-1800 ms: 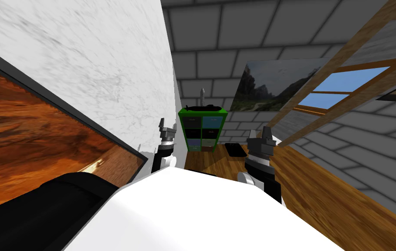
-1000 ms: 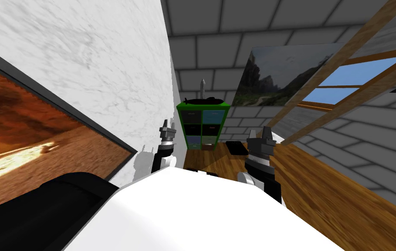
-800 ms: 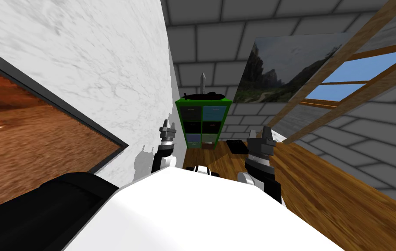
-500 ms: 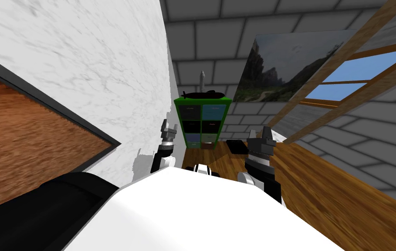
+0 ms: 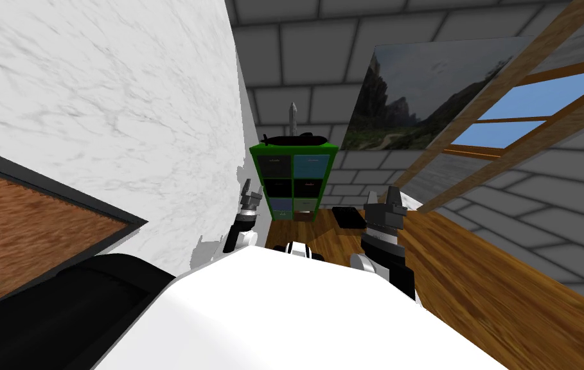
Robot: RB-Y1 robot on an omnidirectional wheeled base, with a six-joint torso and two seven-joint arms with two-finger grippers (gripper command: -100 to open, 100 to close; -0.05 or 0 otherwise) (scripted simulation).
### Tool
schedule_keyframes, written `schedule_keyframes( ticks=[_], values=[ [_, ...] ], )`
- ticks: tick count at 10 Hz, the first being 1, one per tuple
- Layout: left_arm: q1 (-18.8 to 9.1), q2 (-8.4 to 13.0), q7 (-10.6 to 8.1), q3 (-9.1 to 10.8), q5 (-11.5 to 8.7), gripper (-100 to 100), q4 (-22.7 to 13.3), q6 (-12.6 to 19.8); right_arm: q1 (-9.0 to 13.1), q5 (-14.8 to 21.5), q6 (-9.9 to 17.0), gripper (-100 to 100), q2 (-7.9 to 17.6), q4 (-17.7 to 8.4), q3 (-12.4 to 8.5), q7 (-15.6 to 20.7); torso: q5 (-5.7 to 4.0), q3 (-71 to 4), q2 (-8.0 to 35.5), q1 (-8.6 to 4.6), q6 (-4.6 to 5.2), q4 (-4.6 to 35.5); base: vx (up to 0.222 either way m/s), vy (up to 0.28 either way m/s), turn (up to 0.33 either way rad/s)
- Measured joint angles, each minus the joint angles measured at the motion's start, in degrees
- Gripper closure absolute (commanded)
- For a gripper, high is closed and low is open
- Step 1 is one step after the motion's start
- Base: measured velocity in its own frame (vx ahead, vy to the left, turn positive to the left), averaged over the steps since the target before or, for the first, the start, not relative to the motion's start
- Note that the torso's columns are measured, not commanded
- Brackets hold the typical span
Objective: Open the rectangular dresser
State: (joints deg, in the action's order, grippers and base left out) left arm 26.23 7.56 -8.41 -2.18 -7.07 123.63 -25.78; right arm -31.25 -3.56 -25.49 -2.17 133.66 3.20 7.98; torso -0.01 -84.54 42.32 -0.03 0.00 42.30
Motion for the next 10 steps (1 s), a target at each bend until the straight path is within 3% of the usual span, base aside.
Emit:
schedule_keyframes(
  ticks=[4,10],
  values=[
    [-0.7,1.6,-0.49,0.08,-0.5,-100,-5.2,-2.1,0.0,0.0,0.0,0,0.0,0.0,0.0,0.0,-0.02,0.0,0.0,-0.08,0.0,0.0,0.1,-0.117,-0.001],
    [-2.2,1.9,-0.99,0.23,-1.2,-100,-12.9,-4.6,0.0,0.0,0.0,0,0.0,0.0,0.0,0.0,0.0,0.0,-0.1,0.0,0.0,0.0,0.098,-0.11,-0.002]
  ],
)
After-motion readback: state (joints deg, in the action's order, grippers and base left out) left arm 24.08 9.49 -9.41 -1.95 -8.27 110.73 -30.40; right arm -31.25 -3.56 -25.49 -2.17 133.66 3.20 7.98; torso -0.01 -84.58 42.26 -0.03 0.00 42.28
